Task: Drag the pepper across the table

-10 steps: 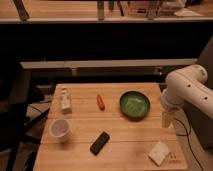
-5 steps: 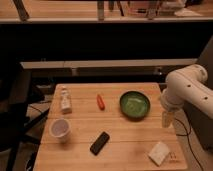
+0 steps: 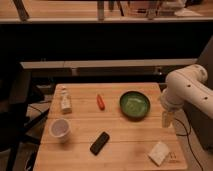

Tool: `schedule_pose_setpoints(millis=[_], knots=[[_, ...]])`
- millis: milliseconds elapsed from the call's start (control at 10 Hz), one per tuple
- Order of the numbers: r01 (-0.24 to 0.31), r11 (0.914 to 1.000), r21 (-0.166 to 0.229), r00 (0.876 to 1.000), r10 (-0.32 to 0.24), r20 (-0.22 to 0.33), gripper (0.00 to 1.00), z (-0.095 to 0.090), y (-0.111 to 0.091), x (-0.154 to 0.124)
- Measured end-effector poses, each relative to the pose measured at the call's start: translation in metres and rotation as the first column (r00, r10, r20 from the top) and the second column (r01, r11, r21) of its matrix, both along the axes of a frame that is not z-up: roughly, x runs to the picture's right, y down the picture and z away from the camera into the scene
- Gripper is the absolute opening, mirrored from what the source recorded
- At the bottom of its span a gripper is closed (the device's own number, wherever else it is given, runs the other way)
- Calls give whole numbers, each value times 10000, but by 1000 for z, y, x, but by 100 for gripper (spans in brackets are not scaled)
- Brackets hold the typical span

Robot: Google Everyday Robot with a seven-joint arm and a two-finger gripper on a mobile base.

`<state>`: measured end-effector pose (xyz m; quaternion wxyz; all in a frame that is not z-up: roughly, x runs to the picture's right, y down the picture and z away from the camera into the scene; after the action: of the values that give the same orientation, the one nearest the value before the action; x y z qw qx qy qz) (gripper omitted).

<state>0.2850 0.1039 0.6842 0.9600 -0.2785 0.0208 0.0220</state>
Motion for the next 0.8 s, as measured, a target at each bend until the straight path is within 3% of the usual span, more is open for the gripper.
schedule_pose_setpoints(millis=[200,300,500,800], knots=[[374,9993,-14,9993,-374,67,80,4,-6,-12],[750,9972,72,9970,-752,209,80,11,-15,-36],[1119,9936,140,9932,-1123,292,80,16,-23,-56],[1731,9848,163,9840,-1736,410,80,23,-31,-67]])
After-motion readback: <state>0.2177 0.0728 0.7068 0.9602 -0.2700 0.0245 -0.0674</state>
